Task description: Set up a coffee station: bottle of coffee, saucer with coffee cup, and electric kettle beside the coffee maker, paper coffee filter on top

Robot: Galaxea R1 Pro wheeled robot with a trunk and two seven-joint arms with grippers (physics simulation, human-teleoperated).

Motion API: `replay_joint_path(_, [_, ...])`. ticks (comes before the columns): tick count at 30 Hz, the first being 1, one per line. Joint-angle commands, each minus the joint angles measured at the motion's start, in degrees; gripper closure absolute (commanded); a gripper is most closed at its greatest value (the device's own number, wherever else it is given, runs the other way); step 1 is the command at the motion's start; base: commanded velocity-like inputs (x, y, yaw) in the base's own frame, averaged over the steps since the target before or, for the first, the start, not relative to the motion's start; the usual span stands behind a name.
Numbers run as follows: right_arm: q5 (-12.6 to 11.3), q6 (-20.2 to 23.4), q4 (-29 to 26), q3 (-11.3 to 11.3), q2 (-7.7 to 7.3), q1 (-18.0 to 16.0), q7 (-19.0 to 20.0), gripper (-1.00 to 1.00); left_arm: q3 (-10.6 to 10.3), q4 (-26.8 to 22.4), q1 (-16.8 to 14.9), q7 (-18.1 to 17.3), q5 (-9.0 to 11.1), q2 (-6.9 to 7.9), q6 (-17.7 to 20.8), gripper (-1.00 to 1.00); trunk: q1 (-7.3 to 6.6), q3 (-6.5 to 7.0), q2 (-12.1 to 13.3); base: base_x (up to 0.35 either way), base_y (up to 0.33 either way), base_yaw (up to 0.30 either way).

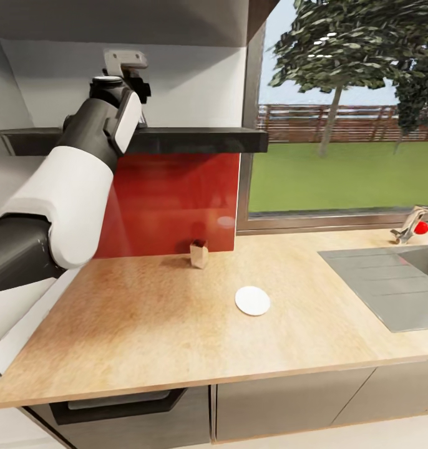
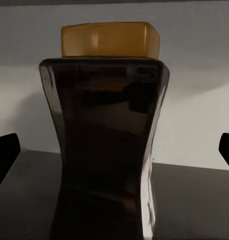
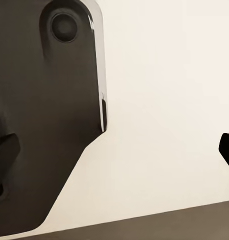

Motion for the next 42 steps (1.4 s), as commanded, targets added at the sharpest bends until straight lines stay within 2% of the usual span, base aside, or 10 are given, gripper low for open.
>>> replay_joint_path(1, [-0.34, -0.21, 0.04, 0.08, 0.00, -0.04, -0.03, -1.00, 0.07, -0.09, 0.20, 0.07, -0.37, -0.02, 0.36, -1.00, 0.03, -0.12, -0.12, 0.015, 0.000, 0.000])
replay_joint_path(7, [-0.34, -0.21, 0.04, 0.08, 0.01, -0.04, -0.03, -1.00, 0.11, -0.09, 0.70, 0.11, -0.37, 0.11, 0.34, -1.00, 0.03, -0.12, -0.12, 0.086, 0.000, 0.000])
replay_joint_path(11, [-0.34, -0.21, 0.04, 0.08, 0.01, -0.04, -0.03, -1.00, 0.12, -0.08, 0.81, 0.07, -0.30, 0.82, 0.33, -1.00, 0.03, -0.12, -0.12, 0.125, 0.000, 0.000])
replay_joint_path(34, [-0.34, -0.21, 0.06, 0.08, 0.00, -0.04, -0.03, -1.00, 0.12, -0.06, 0.99, 0.04, -0.30, 1.40, 0.23, -1.00, 0.03, -0.12, -0.12, 0.046, 0.012, 0.000])
replay_joint_path(42, [-0.34, -0.21, 0.07, 0.08, 0.01, -0.04, -0.03, -1.00, 0.10, -0.16, 3.37, -0.34, -0.22, 1.40, 0.07, -1.00, 0.03, -0.12, -0.12, 0.000, 0.000, 0.000])
